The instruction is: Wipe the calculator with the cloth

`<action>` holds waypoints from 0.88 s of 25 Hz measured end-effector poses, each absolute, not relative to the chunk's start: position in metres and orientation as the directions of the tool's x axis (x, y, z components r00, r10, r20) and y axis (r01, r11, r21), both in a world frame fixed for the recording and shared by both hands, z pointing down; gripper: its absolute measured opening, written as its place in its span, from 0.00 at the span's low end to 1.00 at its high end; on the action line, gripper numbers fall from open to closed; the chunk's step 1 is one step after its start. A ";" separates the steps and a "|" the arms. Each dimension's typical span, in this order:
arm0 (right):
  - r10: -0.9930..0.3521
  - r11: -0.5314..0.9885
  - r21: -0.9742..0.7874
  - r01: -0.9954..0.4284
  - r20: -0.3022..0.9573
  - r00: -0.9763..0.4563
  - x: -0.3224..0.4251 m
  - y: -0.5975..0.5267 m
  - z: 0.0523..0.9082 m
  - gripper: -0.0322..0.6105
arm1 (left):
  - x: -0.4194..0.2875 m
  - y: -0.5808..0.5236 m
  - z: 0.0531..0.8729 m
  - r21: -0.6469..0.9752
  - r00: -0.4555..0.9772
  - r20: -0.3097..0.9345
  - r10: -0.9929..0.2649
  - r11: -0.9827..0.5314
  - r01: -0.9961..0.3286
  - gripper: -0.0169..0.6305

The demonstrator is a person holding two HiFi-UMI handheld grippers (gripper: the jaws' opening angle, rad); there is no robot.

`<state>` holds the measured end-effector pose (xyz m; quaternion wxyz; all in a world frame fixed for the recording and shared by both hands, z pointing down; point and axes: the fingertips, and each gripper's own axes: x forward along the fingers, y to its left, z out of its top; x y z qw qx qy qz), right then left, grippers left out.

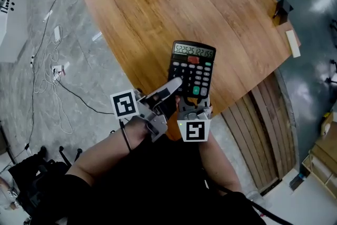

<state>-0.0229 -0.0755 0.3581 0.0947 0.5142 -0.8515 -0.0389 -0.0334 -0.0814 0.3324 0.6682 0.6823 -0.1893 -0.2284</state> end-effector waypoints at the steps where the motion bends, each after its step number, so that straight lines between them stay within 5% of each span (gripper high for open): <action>1: -0.872 0.488 0.170 -0.856 0.137 -0.470 -0.028 -0.073 0.362 0.16 | -0.033 -0.081 0.333 0.998 0.826 -0.058 -0.561 -0.032 0.049 0.13; 10: -0.878 0.477 0.157 -0.865 0.124 -0.462 -0.020 -0.072 0.358 0.16 | -0.034 -0.082 0.333 0.998 0.827 -0.061 -0.559 -0.025 0.057 0.13; 22: -0.968 0.248 0.210 -0.946 0.102 -0.231 0.072 -0.105 0.358 0.16 | -0.034 -0.081 0.332 0.997 0.828 -0.072 -0.557 -0.011 0.079 0.13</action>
